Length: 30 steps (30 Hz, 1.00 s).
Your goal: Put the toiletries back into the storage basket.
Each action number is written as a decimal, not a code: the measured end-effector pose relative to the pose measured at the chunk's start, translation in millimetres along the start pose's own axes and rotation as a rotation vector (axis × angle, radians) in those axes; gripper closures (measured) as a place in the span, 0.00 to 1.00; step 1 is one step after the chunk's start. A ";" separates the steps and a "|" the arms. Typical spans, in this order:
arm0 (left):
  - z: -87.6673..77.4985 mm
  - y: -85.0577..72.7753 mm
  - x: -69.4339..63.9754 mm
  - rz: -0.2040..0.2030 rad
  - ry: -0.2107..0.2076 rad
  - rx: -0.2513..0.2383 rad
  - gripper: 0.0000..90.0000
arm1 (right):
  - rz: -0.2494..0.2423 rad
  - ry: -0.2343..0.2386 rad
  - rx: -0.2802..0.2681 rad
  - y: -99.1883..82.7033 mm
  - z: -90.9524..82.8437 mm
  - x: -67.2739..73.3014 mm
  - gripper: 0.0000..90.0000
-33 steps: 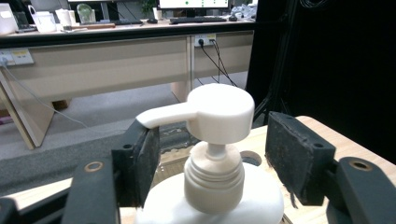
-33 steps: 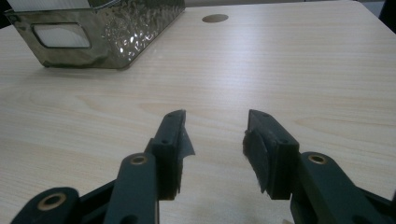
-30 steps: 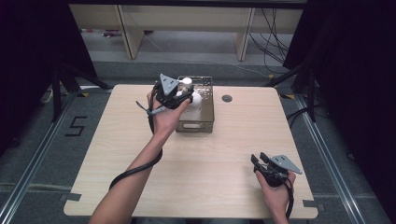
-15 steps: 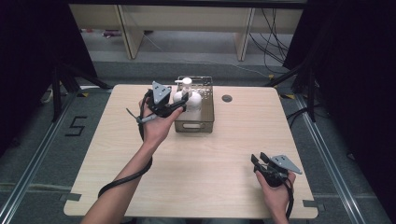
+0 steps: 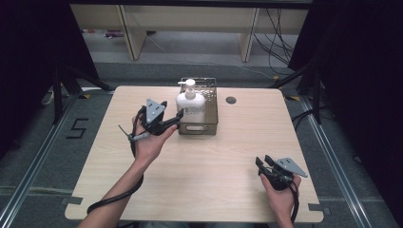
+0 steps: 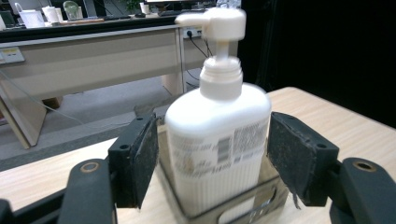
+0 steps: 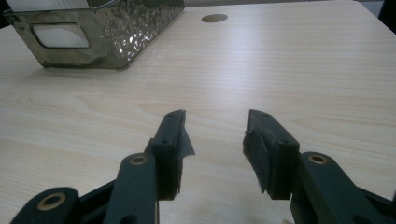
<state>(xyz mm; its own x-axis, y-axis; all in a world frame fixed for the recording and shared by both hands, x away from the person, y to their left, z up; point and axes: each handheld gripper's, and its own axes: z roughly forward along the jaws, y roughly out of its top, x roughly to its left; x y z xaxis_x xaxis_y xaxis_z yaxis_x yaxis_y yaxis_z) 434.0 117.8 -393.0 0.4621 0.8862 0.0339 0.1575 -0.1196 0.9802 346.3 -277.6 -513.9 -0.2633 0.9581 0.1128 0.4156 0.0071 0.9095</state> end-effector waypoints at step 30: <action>-59.0 -143.8 45.3 -0.022 0.073 0.089 0.39 | 0.018 -0.009 0.006 -0.8 0.6 1.6 0.64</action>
<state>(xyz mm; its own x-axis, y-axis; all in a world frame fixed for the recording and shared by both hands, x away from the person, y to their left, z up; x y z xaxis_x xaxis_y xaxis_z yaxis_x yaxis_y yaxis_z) 380.9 201.6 -520.9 0.3936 0.9188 0.0295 0.2453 -0.1360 0.9599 346.1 -275.9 -514.7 -0.2483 0.9605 0.1255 0.4258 -0.0081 0.9048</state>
